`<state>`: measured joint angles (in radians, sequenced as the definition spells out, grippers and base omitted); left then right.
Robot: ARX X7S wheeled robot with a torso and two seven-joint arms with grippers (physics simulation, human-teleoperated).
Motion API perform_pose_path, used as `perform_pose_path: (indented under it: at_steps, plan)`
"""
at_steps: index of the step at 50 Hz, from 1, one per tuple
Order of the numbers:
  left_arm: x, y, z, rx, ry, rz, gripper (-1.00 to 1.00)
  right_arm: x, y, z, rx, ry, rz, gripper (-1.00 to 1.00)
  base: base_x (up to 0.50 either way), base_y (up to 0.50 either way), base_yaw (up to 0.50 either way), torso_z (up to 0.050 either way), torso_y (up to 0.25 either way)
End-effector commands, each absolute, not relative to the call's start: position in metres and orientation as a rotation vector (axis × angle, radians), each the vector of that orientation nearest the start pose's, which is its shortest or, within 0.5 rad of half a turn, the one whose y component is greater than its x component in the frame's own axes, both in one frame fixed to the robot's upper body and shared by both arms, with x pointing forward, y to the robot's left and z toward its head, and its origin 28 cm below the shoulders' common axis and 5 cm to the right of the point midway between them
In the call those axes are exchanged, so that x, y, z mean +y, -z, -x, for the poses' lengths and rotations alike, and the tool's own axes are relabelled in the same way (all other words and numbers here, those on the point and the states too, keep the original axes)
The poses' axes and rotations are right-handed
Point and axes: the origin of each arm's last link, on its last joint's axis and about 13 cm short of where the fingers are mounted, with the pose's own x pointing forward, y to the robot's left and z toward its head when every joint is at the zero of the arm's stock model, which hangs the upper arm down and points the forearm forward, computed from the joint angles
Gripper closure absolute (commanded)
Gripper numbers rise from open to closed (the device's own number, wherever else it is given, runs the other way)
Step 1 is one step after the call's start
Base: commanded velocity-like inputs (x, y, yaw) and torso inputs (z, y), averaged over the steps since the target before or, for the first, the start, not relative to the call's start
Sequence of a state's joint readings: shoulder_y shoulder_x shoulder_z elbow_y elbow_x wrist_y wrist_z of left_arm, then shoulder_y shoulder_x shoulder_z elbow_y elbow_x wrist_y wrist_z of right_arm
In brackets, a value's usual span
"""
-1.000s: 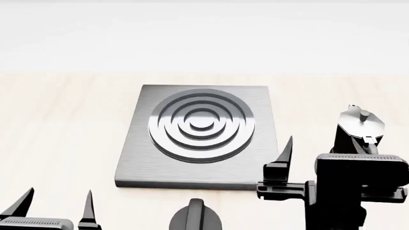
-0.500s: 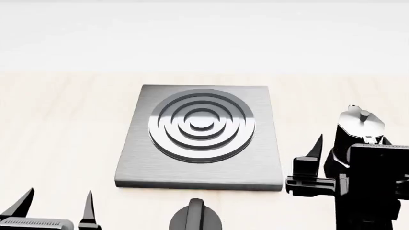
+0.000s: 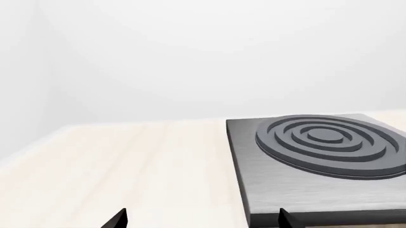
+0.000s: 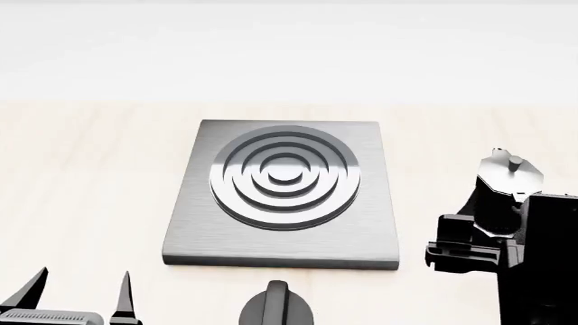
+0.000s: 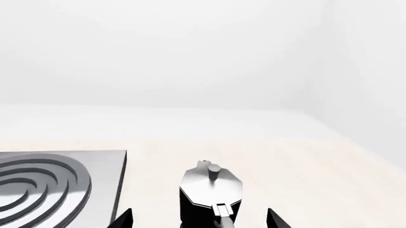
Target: Put the moka pot on the stove.
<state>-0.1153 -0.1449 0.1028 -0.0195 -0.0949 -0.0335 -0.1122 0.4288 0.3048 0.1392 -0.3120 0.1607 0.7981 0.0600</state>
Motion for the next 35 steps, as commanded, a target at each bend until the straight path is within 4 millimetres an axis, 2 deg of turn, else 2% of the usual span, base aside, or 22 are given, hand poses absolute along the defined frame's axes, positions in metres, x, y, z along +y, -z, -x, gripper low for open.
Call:
perform_pose_path:
  at_steps: [1, 18, 35]
  plan:
    - [0.222, -0.033, -0.236, -0.056, -0.013, -0.054, -1.0, -0.196, -0.148, -0.27, 0.028, 0.175, 0.025, -1.0, 0.0, 0.0, 0.0, 0.0, 0.0]
    - [0.222, -0.033, -0.236, -0.057, -0.013, -0.055, -1.0, -0.208, -0.136, -0.271, 0.091, 0.156, -0.037, -1.0, 0.0, 0.0, 0.0, 0.0, 0.0]
    - [0.222, -0.033, -0.236, -0.056, -0.013, -0.056, -1.0, -0.211, -0.132, -0.273, 0.172, 0.162, -0.003, -1.0, 0.0, 0.0, 0.0, 0.0, 0.0]
